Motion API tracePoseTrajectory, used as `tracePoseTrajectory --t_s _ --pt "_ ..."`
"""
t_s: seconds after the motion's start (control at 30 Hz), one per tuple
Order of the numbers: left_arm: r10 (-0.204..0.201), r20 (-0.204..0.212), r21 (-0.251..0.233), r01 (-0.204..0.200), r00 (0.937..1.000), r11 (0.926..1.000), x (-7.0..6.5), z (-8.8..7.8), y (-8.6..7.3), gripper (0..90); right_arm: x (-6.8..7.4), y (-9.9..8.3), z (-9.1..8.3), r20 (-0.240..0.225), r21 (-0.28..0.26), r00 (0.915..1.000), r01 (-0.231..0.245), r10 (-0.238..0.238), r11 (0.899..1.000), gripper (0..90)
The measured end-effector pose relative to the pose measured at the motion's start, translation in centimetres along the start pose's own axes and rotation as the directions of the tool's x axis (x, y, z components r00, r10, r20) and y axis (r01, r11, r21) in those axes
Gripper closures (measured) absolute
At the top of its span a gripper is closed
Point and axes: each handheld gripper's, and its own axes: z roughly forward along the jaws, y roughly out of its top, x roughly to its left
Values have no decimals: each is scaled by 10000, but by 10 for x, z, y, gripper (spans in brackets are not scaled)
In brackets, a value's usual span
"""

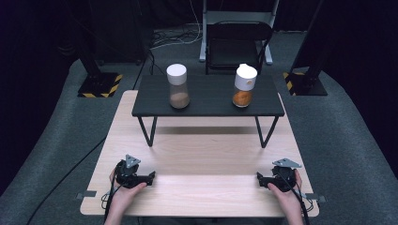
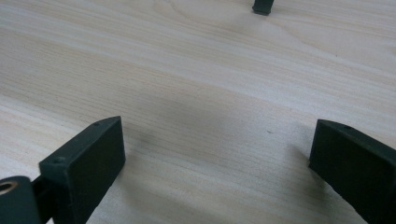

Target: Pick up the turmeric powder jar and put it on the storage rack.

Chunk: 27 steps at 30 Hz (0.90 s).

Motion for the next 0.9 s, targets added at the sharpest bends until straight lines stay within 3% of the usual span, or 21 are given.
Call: tracePoseTrajectory --t_s 0.9 --pt "-2 7 -5 2 10000 10000 0 0 0 14 0 1 0 12 27 10000 -12 12 10000 14"
